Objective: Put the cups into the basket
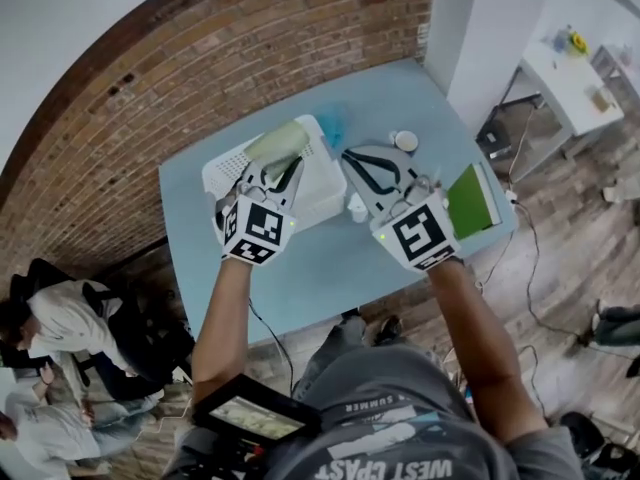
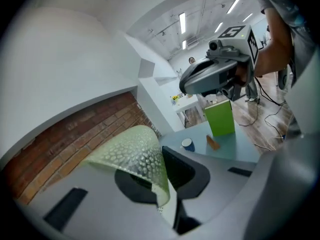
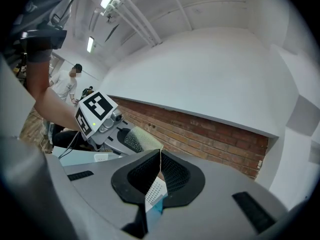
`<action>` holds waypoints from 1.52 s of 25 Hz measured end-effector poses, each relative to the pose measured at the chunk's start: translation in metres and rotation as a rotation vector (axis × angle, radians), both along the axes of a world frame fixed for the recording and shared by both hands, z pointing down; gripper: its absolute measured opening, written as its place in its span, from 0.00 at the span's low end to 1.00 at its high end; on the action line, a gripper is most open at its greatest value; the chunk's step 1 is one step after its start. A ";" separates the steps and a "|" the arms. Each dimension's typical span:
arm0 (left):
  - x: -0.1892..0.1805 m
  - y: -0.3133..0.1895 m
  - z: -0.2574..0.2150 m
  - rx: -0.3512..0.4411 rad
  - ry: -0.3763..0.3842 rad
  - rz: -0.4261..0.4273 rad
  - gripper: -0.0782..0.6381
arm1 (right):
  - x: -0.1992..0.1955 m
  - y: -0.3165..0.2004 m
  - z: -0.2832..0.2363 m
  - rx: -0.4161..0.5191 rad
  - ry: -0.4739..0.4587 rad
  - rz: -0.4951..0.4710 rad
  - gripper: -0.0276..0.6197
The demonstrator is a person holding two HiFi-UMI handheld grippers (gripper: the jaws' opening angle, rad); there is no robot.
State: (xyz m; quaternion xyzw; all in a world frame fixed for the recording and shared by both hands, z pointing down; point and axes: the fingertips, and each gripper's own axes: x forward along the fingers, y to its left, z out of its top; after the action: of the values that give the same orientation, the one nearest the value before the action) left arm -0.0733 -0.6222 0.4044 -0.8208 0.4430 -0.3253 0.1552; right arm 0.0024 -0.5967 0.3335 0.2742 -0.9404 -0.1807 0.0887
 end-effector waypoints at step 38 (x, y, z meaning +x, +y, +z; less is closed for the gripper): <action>-0.069 -0.077 0.304 -0.837 -0.690 0.249 0.15 | 0.010 -0.077 0.070 -0.140 0.030 0.179 0.06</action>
State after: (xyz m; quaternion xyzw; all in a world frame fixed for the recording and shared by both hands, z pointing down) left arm -0.1423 -0.6991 0.7085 -0.7045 0.0990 -0.7027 -0.0107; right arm 0.0128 -0.6738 0.4038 0.3477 -0.9209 -0.1101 0.1377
